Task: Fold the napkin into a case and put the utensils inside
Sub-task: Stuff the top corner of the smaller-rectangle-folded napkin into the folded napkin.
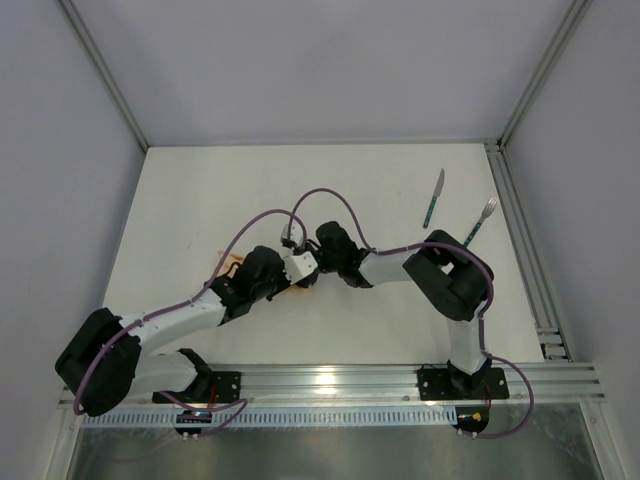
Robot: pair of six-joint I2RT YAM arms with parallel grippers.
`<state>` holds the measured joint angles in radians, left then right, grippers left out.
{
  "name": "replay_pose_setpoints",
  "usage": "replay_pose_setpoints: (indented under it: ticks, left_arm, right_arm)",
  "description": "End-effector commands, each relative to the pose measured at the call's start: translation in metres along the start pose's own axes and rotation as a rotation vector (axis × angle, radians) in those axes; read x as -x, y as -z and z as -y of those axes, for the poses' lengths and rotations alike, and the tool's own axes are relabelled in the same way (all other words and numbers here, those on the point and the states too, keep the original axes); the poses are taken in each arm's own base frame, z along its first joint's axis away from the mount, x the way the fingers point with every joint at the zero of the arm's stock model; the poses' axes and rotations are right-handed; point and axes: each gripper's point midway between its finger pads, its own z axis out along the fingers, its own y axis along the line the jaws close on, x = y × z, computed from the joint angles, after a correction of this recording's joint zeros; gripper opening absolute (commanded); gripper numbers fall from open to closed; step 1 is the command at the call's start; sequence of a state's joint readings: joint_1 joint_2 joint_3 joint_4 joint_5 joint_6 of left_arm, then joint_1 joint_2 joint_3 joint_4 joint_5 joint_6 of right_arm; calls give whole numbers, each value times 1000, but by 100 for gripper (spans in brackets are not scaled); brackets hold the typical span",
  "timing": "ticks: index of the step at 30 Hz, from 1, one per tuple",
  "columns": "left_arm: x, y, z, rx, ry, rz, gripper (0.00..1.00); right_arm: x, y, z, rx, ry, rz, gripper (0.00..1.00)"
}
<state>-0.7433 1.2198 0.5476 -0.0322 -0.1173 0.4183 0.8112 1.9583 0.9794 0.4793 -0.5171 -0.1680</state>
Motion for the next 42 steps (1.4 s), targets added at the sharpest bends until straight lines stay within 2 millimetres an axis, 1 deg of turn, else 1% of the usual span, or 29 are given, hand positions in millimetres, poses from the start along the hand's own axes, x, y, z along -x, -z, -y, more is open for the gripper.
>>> replay_pose_setpoints:
  ticks: [1, 4, 7, 8, 9, 10, 12, 14, 20, 22, 23, 24, 25, 27, 28, 31, 32, 33, 34, 36, 37, 39, 41, 42]
  left_arm:
    - [33, 7, -15, 21, 57, 109, 0]
    - [34, 8, -18, 26, 69, 118, 0]
    - [34, 9, -21, 30, 75, 121, 0]
    - [35, 9, -21, 31, 75, 122, 0]
    - [29, 10, -19, 21, 75, 101, 0]
    - [30, 10, -20, 21, 76, 104, 0]
    - [31, 11, -20, 16, 78, 103, 0]
    - [31, 11, -20, 10, 81, 104, 0]
    - [20, 12, -15, -21, 63, 73, 0]
    - [18, 13, -14, -40, 50, 57, 12]
    - [19, 14, -9, -71, 45, 59, 18]
    - [22, 15, -10, -81, 35, 65, 24]
    - [19, 17, -8, -97, 31, 50, 33]
    - [22, 21, -6, -119, 21, 56, 42]
    - [24, 25, -1, -160, 12, 58, 51]
    - [34, 30, 5, -211, 36, 82, 60]
    - [36, 30, 8, -228, 40, 90, 62]
    - [34, 26, 9, -231, 45, 85, 66]
    - [33, 21, 10, -227, 44, 78, 66]
    - [23, 10, 5, -195, 20, 37, 66]
    - [13, 1, 7, -201, 13, 0, 66]
    - [7, -9, -2, -161, -2, -18, 66]
    - [0, -12, -13, -120, -1, -25, 66]
    - [2, -14, -19, -96, -1, -11, 64]
  right_arm:
    - [0, -9, 11, -73, -38, -11, 40]
    - [-2, -7, 16, -105, -59, -12, 38]
    - [-5, -6, 20, -135, -68, -22, 31]
    - [-7, -6, 23, -154, -76, -28, 28]
    - [-8, -5, 25, -167, -80, -33, 20]
    - [-7, -5, 26, -175, -82, -34, 15]
    - [-9, -4, 29, -192, -91, -39, 8]
    - [-7, -4, 30, -201, -100, -38, 4]
    - [-4, 3, 38, -257, -104, -36, 4]
    - [-2, 3, 40, -268, -109, -33, 4]
    - [-2, 3, 40, -266, -111, -34, 4]
    - [1, 2, 39, -261, -114, -29, 4]
    - [1, 2, 38, -258, -123, -28, 4]
    - [2, 1, 37, -251, -129, -22, 4]
    - [4, 1, 36, -243, -136, -14, 4]
    - [5, -1, 34, -228, -139, -11, 4]
    - [7, -1, 33, -224, -138, -7, 4]
    - [7, -2, 31, -218, -141, -5, 4]
    - [7, -1, 31, -213, -145, -2, 4]
    - [11, -2, 27, -192, -145, 9, 4]
    - [13, -2, 26, -187, -144, 15, 4]
    - [17, -2, 23, -169, -144, 25, 4]
    - [19, -2, 20, -146, -142, 32, 4]
    - [21, -3, 19, -137, -141, 37, 4]
